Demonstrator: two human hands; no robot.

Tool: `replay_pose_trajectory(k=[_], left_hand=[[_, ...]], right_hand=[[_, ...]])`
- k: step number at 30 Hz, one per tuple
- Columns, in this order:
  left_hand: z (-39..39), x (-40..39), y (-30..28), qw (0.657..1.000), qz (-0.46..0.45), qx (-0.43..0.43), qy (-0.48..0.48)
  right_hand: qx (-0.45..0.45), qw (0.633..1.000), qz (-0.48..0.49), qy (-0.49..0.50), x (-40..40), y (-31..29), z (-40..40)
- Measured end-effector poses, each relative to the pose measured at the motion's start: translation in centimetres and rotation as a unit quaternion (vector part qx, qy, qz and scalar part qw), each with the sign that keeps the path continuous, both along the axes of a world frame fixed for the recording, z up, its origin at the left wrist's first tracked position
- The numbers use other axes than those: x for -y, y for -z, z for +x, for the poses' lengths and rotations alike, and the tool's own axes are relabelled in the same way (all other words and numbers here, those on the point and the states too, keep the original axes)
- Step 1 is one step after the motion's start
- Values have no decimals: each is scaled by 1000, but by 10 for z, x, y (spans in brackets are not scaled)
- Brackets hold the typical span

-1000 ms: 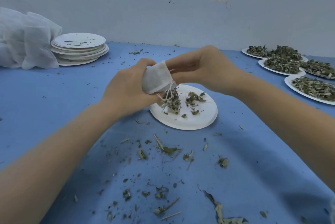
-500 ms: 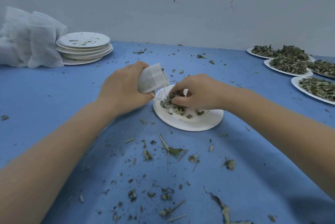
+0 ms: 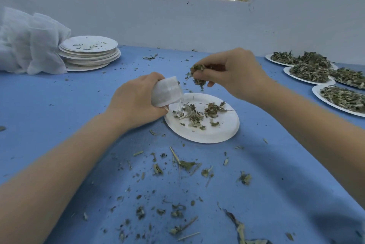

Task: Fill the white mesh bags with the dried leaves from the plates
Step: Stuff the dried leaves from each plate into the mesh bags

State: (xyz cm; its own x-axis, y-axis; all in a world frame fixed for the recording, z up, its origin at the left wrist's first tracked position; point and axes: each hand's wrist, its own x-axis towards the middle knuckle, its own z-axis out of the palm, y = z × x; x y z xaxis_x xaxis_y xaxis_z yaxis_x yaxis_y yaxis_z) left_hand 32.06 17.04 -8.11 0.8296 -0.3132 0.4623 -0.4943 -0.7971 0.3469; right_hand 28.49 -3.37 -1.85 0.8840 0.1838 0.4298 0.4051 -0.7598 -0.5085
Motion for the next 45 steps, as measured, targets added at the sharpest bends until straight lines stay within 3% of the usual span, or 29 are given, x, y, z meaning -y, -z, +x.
replay_pose_trajectory(k=[4,8,15,18,22,26,33,39,43,45], left_hand=[[-3,4,-1,998,-64,-5,16],[-4,5,-3,989,-144,-19,38],[-12,11,-6,994,-92,8,60],[-16,14,-9,996,-64,16,58],[-15,14,-8,997,-55,18,46],[-14,15,-8,996,-80,18,43],[-25,30,-6,990,-112,4,80],[-22,26,-10,990,-117,26,74],[-18,20,-9,992,-105,46,52],[-14,16,-9,993,-95,57,37]], right_hand=[[-17,989,146,-33,-12,11,-4],[-30,984,169,-47,-17,19,-5],[-1,998,-54,-38,-24,14,-9],[-31,998,-25,-45,-27,11,-12],[-154,979,64,-118,-16,-2,-15],[-95,992,48,-69,-17,-4,-20],[-20,997,-77,14,-46,11,-13],[-173,978,-51,-108,-34,-1,-9],[-164,965,78,-188,-13,-5,-14],[-129,972,129,-151,-1,-3,-13]])
